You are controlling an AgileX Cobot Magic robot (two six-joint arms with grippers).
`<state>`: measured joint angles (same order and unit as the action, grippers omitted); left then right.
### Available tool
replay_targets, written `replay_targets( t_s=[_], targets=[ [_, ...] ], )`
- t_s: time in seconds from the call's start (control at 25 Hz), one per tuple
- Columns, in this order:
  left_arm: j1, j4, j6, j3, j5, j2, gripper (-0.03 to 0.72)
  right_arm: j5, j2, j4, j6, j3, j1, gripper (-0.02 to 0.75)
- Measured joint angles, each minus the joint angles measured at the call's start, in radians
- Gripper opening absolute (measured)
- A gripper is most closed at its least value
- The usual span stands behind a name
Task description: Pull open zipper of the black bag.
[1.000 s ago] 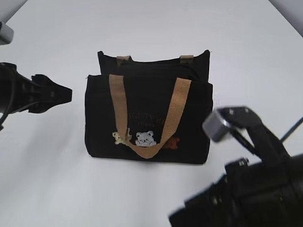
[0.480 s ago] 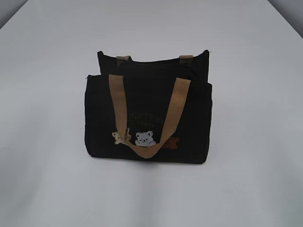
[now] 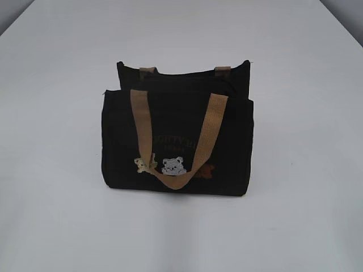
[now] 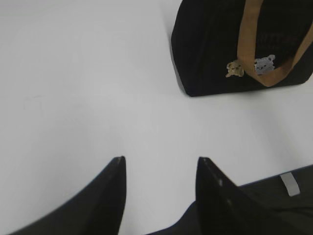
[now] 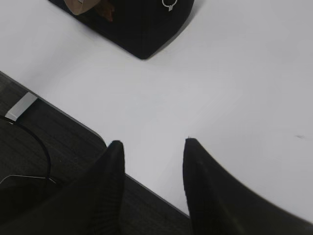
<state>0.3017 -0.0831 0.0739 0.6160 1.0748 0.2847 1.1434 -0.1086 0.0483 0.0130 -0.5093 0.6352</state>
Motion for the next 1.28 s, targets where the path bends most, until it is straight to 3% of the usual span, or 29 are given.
replay_targets(
  t_s=[0.28, 1.12, 1.2, 1.28],
  targets=[
    [0.0, 0.02, 0.0, -0.078, 0.007, -0.283, 0.352, -0.036, 0.017, -0.032, -0.022, 0.022, 0.0, 0.319],
    [0.001, 0.002, 0.013, -0.088, -0.012, -0.294, 0.298, -0.041, 0.116, -0.035, -0.026, 0.024, -0.003, 0.309],
    [-0.001, 0.001, 0.013, -0.088, -0.012, -0.294, 0.298, -0.041, 0.116, -0.038, -0.026, 0.024, -0.027, 0.309],
    [-0.035, 0.002, 0.013, -0.088, -0.012, -0.294, 0.298, -0.042, 0.116, -0.042, -0.026, 0.024, -0.133, 0.309]
  ],
)
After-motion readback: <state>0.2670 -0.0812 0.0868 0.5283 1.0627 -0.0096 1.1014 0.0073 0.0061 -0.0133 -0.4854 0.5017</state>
